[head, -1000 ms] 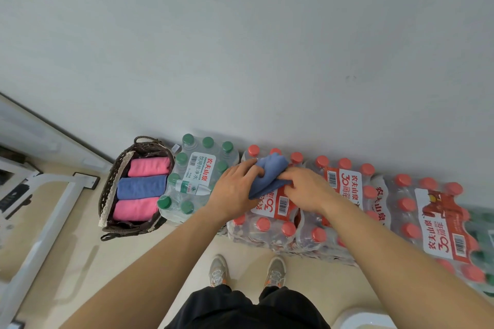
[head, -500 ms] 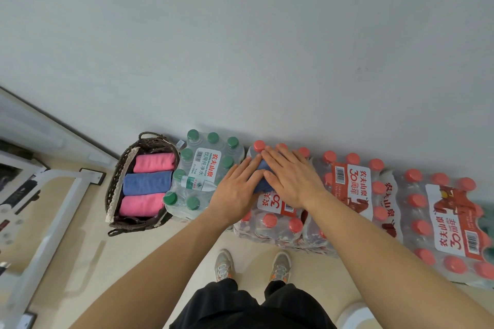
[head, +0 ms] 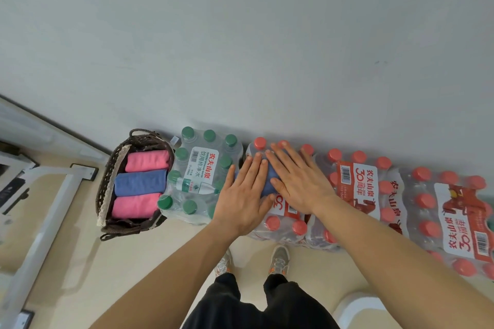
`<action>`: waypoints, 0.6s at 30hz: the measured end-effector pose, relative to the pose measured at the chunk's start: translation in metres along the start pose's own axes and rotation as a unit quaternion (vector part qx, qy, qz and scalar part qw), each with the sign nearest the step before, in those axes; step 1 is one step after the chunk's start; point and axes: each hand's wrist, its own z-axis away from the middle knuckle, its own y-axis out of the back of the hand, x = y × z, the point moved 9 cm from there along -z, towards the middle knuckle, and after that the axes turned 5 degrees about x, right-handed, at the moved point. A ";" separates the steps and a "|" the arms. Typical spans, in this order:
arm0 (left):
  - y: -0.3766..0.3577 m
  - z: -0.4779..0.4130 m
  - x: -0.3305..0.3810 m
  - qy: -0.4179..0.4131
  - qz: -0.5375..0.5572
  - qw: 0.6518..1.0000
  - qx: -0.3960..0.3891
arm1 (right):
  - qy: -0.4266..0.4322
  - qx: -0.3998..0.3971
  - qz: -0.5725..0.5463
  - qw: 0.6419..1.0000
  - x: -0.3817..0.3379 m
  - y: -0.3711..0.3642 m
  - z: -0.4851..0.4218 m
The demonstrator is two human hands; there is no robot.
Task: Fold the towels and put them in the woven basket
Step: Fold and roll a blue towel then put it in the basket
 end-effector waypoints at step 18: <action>0.023 -0.043 -0.012 0.208 0.045 0.965 0.151 | -0.124 0.045 -0.185 0.974 0.010 0.044 -0.039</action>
